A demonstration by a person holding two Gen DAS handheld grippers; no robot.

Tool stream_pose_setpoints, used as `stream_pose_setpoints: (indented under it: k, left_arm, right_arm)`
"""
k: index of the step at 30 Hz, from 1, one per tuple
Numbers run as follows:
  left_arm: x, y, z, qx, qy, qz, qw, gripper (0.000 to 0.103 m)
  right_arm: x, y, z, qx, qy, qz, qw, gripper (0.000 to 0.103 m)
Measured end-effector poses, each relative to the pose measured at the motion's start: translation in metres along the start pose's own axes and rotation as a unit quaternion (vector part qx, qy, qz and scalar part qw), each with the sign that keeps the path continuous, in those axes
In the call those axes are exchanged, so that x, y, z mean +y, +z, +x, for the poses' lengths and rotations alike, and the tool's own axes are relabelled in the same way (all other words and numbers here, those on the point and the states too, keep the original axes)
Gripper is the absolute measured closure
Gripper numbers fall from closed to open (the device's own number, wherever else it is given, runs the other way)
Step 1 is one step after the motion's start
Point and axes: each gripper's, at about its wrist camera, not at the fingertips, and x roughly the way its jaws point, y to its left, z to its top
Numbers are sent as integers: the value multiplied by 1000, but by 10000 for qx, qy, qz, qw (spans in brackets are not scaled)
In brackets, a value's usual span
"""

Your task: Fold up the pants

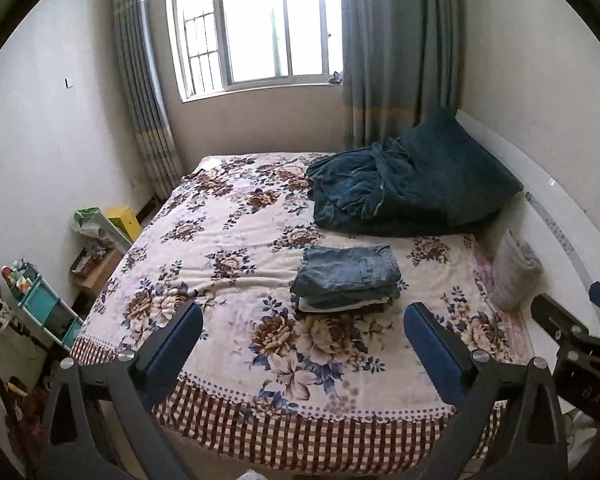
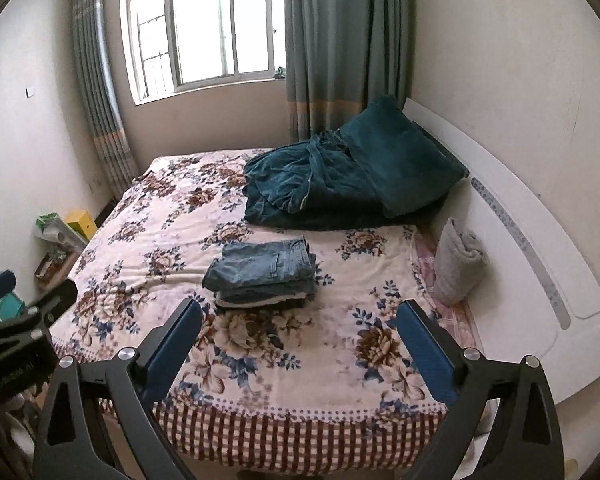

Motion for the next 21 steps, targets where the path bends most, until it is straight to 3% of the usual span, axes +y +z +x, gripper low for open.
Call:
stream_pose_setpoints:
  k: [6,14,21]
  left_arm:
    - [-3,-1,29,87,106,-11,9999,0]
    - [-10,2,61,194,211,37,9996,0]
    - [-9,7,77,307,260,22,9992,0]
  right_arm:
    - [7,13,36,-64,-151,-36,9999,3]
    - [12,17,94,186,-301,14,9994,3]
    - [5,17,116,321,-364,97,9988,3]
